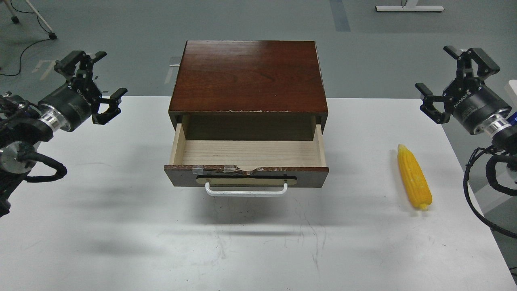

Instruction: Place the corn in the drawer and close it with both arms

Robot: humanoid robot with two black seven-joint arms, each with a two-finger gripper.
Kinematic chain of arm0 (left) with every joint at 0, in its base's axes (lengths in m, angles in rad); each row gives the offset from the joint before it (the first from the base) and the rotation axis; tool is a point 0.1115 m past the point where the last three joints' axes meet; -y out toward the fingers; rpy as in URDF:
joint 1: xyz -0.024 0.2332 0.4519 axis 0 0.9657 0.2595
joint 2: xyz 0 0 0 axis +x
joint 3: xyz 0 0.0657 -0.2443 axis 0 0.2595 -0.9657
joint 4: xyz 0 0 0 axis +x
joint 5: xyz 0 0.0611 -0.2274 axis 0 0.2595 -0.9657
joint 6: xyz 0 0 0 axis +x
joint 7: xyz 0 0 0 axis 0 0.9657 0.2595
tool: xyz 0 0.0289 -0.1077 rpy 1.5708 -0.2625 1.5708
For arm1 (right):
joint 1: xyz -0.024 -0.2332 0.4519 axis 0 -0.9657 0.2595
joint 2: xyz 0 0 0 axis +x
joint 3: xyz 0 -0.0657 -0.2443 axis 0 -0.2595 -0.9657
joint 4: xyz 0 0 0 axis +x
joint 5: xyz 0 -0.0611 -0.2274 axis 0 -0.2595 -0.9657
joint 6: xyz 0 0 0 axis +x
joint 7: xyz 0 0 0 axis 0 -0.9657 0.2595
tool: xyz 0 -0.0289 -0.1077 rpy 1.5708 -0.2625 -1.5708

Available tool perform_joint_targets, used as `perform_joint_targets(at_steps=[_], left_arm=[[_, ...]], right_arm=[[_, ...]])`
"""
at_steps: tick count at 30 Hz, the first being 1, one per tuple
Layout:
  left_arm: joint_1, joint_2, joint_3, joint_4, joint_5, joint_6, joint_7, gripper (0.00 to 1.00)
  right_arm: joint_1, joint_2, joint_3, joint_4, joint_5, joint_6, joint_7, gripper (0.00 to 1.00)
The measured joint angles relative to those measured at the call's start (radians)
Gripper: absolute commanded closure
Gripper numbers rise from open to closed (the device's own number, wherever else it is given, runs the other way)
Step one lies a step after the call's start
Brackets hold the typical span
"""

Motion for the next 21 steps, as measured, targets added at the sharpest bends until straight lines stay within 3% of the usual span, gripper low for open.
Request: perform_joint_targets(at_steps=[4, 9, 21], left_arm=[[0.015, 0.010, 0.000, 0.000, -0.001, -0.005, 0.003, 0.02], [0.019, 0.013, -0.003, 0.010, -0.005, -0.011, 0.002, 0.02], [0.020, 0.009, 0.001, 0.022, -0.005, 0.002, 0.008, 0.02]], right_arm=[[0.010, 0.000, -0.004, -0.003, -0.001, -0.012, -0.027, 0.00], [0.024, 0.000, 0.006, -0.003, -0.002, -0.072, -0.122, 0.00], [0.034, 0.010, -0.005, 0.004, -0.002, -0.113, -0.168, 0.00]])
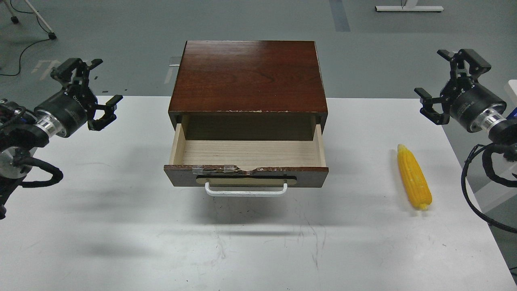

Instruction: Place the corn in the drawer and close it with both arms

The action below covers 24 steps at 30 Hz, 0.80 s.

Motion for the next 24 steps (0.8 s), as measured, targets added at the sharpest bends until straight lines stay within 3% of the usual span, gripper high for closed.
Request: perform_joint_targets(at_steps=[24], left_arm=[[-0.004, -0.007, -0.002, 0.030, 0.000, -0.007, 0.001, 0.02]], right_arm=[[0.015, -0.040, -0.001, 0.063, -0.001, 0.006, -0.014, 0.00]])
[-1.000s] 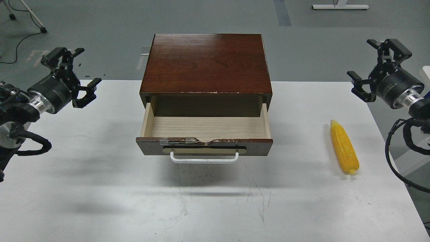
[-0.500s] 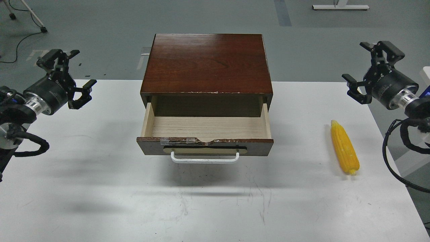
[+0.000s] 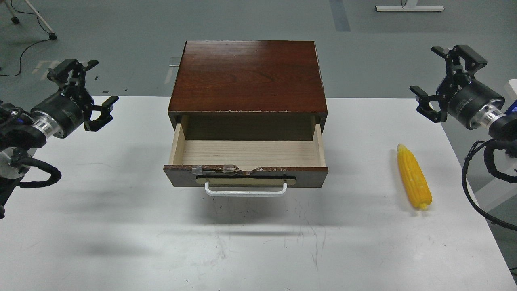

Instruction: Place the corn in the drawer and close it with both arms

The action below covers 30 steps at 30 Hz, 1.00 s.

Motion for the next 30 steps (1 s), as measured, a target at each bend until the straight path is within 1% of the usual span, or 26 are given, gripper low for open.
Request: perform_joint_targets(at_steps=[8, 14, 15, 17, 20, 22, 24, 27, 30], left_arm=[[0.015, -0.006, -0.003, 0.005, 0.000, 0.002, -0.011, 0.02], [0.028, 0.036, -0.003, 0.004, 0.000, 0.004, -0.011, 0.02], [0.028, 0.045, -0.002, 0.003, 0.000, 0.003, -0.011, 0.02], [0.028, 0.058, -0.002, 0.003, 0.000, 0.000, -0.012, 0.02], [0.027, 0.071, -0.002, 0.003, 0.002, -0.002, -0.012, 0.02], [0.026, 0.074, -0.002, 0.003, 0.005, -0.002, -0.013, 0.02], [0.026, 0.074, -0.002, 0.003, 0.007, -0.003, -0.013, 0.02], [0.025, 0.072, -0.002, 0.003, 0.007, -0.003, -0.014, 0.02], [0.025, 0.064, 0.001, 0.003, 0.008, -0.004, -0.014, 0.02]], right_arm=[[-0.017, -0.013, 0.003, 0.017, 0.001, 0.005, 0.011, 0.00], [-0.017, -0.020, 0.017, 0.019, 0.001, 0.047, 0.005, 0.00], [-0.013, -0.022, 0.014, 0.018, 0.000, 0.058, 0.004, 0.01], [-0.002, -0.025, 0.006, 0.014, -0.004, 0.066, 0.004, 0.06], [0.014, -0.036, 0.002, 0.016, -0.036, 0.061, 0.009, 0.09], [0.032, -0.059, 0.001, 0.022, -0.105, 0.018, 0.022, 0.09], [0.044, -0.084, -0.001, 0.039, -0.211, -0.056, 0.046, 0.08], [0.050, -0.135, -0.003, 0.086, -0.387, -0.164, 0.086, 0.03], [0.039, -0.216, -0.015, 0.168, -0.534, -0.247, 0.100, 0.00]])
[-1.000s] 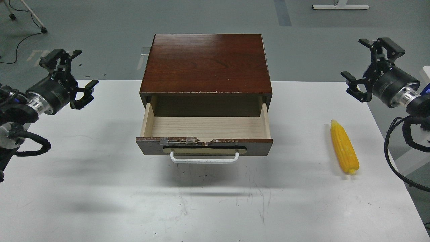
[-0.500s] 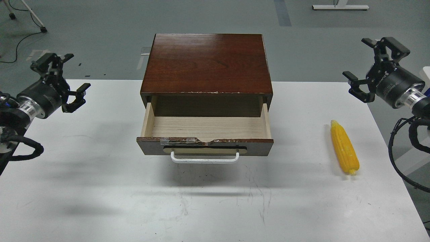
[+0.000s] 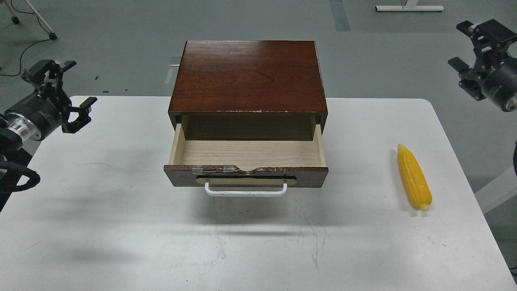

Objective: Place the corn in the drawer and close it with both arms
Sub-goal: 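Reach the right gripper down to the yellow corn and grasp it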

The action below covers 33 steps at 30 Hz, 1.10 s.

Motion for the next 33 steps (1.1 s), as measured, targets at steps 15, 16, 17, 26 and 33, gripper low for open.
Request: perform_joint_targets(at_steps=[15, 16, 17, 26, 33], left_arm=[[0.008, -0.014, 0.004, 0.000, 0.003, 0.002, -0.055, 0.02], [0.008, -0.014, 0.004, 0.000, 0.003, 0.002, -0.055, 0.02], [0.008, -0.014, 0.004, 0.000, 0.003, 0.002, -0.055, 0.02], [0.008, -0.020, 0.004, 0.001, 0.003, 0.005, -0.057, 0.02], [0.009, -0.022, 0.004, 0.002, 0.003, 0.009, -0.057, 0.02]], right_arm=[[-0.013, -0.315, -0.360, 0.197, -0.484, -0.083, 0.001, 0.00], [-0.014, -0.317, -0.383, 0.199, -0.516, -0.101, 0.001, 0.01], [-0.015, -0.318, -0.410, 0.199, -0.552, -0.121, 0.001, 0.01], [-0.041, -0.225, -0.523, 0.164, -0.757, -0.206, -0.004, 0.02], [-0.052, -0.009, -0.549, -0.018, -0.775, -0.214, -0.023, 0.05]])
